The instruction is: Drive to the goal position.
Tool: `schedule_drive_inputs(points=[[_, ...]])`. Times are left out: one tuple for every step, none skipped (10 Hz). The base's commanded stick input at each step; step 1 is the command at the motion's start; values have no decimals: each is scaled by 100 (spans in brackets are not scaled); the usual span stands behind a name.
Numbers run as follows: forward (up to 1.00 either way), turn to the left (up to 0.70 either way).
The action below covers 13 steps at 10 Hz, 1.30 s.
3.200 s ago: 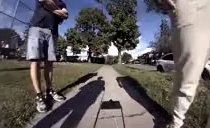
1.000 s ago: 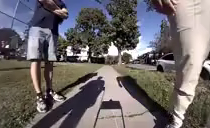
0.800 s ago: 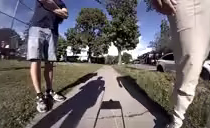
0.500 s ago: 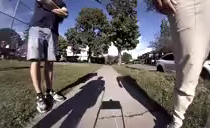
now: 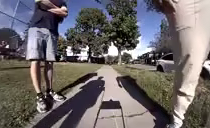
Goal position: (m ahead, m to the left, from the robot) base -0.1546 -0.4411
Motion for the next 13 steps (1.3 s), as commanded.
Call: schedule_drive_inputs(points=[[6, -1], [6, -1], [6, -1], [6, -1], [6, -1], [6, -1], [6, -1], [6, -1], [6, -1], [6, -1], [5, -1], [5, -1], [5, -1]])
